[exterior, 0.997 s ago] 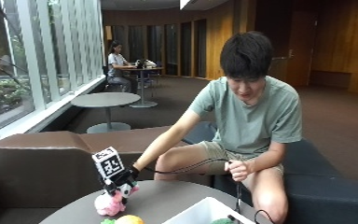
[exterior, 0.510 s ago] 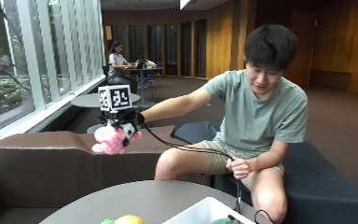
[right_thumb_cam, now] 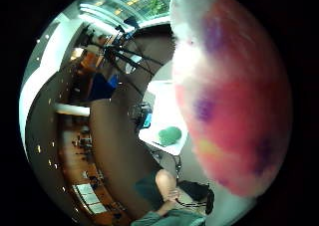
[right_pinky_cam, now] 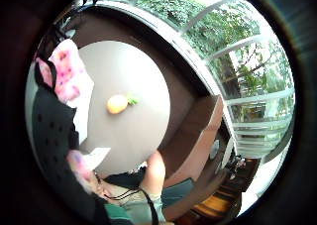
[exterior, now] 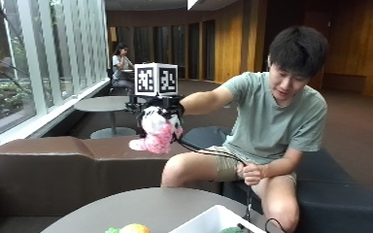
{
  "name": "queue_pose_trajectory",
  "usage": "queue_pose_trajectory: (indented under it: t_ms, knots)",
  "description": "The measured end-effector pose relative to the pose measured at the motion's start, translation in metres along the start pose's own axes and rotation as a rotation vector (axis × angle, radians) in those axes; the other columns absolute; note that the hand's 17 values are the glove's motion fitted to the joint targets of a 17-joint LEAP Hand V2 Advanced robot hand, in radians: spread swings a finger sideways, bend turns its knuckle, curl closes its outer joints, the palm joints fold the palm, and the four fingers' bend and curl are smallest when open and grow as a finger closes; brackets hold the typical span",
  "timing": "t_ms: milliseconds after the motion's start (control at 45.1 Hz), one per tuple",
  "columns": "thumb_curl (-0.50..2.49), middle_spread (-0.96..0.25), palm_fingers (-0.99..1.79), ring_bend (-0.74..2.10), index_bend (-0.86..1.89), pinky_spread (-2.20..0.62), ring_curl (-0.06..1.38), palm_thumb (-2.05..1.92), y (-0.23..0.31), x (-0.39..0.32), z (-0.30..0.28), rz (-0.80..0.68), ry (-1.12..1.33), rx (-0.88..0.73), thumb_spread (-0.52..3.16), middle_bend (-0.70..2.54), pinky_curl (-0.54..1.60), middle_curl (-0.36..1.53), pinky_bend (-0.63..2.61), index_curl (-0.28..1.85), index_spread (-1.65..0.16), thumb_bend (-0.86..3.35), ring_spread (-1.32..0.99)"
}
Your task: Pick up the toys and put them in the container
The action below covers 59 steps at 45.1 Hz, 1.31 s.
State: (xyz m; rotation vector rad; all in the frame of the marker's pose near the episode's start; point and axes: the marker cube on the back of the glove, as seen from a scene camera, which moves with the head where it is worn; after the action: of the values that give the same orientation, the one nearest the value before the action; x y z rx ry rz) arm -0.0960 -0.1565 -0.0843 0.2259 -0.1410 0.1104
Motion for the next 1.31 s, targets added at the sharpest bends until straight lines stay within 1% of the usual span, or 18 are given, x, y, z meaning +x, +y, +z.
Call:
queue_pose_trajectory:
  t_ms: [310,510,620,731,776,798,842,953,997,1019,1041,1064,1086,1130,1197,1307]
  knots:
    - [1.08,-0.31,1.08,1.31,0.49,-0.40,0.62,0.74,-0.003,-0.113,0.030,-0.121,-0.036,-0.051,0.40,1.04,0.47,0.86,1.01,-0.01,-0.42,0.07,-0.38]
    - [1.11,-0.31,1.07,1.31,0.49,-0.40,0.62,0.74,-0.004,-0.165,0.049,-0.174,-0.032,-0.060,0.38,1.02,0.48,0.88,1.01,-0.02,-0.43,0.05,-0.38]
    - [1.14,-0.31,1.07,1.31,0.48,-0.40,0.63,0.75,-0.009,-0.182,0.051,-0.180,-0.004,-0.063,0.38,1.01,0.48,0.89,1.01,-0.02,-0.43,0.05,-0.38]
    - [1.15,-0.32,1.05,1.31,0.46,-0.41,0.63,0.74,-0.015,-0.193,0.053,-0.174,0.035,-0.100,0.38,1.00,0.48,0.90,1.01,-0.02,-0.43,0.03,-0.38]
    - [1.14,-0.32,1.01,1.31,0.39,-0.40,0.63,0.73,-0.015,-0.195,0.056,-0.172,0.036,-0.098,0.39,0.97,0.49,0.90,1.02,-0.02,-0.42,0.01,-0.38]
    - [1.15,-0.32,1.03,1.31,0.40,-0.41,0.63,0.73,-0.015,-0.196,0.057,-0.170,0.035,-0.095,0.39,0.98,0.49,0.91,1.02,-0.02,-0.42,0.01,-0.38]
    - [1.13,-0.32,0.98,1.32,0.32,-0.40,0.63,0.72,-0.016,-0.198,0.062,-0.166,0.035,-0.093,0.41,0.94,0.49,0.90,1.04,-0.03,-0.40,-0.01,-0.37]
    - [1.09,-0.33,0.90,1.30,0.19,-0.40,0.61,0.66,-0.012,-0.196,0.077,-0.174,0.044,-0.137,0.53,0.84,0.49,0.88,1.10,-0.01,-0.36,-0.03,-0.36]
    - [1.06,-0.35,0.67,1.26,0.11,-0.39,0.60,0.62,-0.013,-0.198,0.080,-0.169,0.046,-0.186,0.63,0.74,0.49,0.85,1.11,-0.01,-0.33,-0.04,-0.36]
    - [1.04,-0.36,0.66,1.27,0.11,-0.39,0.61,0.60,-0.015,-0.200,0.081,-0.164,0.045,-0.213,0.67,0.73,0.50,0.85,1.12,0.00,-0.33,-0.04,-0.36]
    - [1.03,-0.36,0.59,1.26,0.08,-0.38,0.61,0.58,-0.017,-0.202,0.081,-0.159,0.043,-0.239,0.72,0.70,0.50,0.84,1.13,-0.01,-0.32,-0.04,-0.36]
    - [1.00,-0.35,0.36,1.20,0.06,-0.35,0.59,0.52,-0.018,-0.203,0.081,-0.156,0.040,-0.259,0.79,0.65,0.49,0.82,1.12,0.00,-0.30,-0.05,-0.36]
    - [0.98,-0.35,0.26,1.18,0.08,-0.34,0.60,0.50,-0.019,-0.203,0.081,-0.154,0.035,-0.273,0.83,0.64,0.51,0.82,1.12,0.01,-0.29,-0.05,-0.35]
    - [0.93,-0.29,-0.02,1.08,0.10,-0.28,0.58,0.42,-0.019,-0.201,0.080,-0.152,0.024,-0.281,0.91,0.52,0.53,0.79,1.18,0.04,-0.24,-0.06,-0.30]
    - [0.85,-0.23,-0.14,0.96,0.11,-0.20,0.52,0.34,-0.016,-0.193,0.076,-0.148,0.009,-0.256,1.01,0.41,0.50,0.73,1.22,0.05,-0.20,-0.06,-0.25]
    - [0.75,-0.15,-0.17,0.84,0.12,-0.11,0.44,0.23,-0.012,-0.171,0.063,-0.141,0.007,-0.191,1.12,0.29,0.46,0.66,1.22,0.08,-0.17,-0.05,-0.17]
